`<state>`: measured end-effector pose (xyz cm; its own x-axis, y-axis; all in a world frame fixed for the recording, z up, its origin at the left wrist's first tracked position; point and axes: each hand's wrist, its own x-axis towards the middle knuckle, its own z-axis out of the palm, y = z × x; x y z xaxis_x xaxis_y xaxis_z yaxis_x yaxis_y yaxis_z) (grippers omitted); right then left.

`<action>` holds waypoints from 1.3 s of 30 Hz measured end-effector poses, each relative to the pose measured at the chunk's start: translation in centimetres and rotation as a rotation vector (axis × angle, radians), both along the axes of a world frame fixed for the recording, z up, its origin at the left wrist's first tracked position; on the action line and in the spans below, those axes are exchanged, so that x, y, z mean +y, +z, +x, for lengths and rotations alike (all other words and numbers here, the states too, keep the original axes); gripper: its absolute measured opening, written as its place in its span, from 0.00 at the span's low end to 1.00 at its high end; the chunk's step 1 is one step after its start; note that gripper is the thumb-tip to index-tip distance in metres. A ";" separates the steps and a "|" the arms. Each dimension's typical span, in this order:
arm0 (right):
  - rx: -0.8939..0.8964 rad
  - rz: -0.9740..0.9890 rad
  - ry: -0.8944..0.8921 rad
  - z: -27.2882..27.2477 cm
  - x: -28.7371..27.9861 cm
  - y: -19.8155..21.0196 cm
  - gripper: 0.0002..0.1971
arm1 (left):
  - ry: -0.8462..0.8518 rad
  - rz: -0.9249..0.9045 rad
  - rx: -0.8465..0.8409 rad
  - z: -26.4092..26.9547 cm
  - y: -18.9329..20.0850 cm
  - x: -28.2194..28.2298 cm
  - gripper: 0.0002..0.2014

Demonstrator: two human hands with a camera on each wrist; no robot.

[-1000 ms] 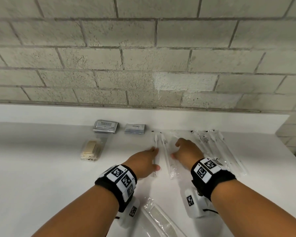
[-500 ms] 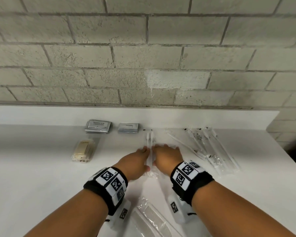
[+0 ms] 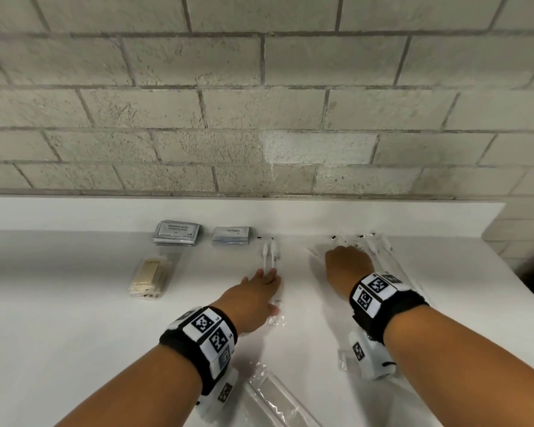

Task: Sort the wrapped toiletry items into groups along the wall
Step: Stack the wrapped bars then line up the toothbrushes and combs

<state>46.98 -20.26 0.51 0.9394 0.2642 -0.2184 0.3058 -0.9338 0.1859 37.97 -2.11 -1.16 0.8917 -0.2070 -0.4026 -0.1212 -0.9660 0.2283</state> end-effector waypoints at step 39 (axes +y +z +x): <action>-0.051 0.387 -0.157 -1.6 -2.8 1.3 0.18 | -0.026 -0.030 -0.113 -0.1 -0.1 -1.4 0.31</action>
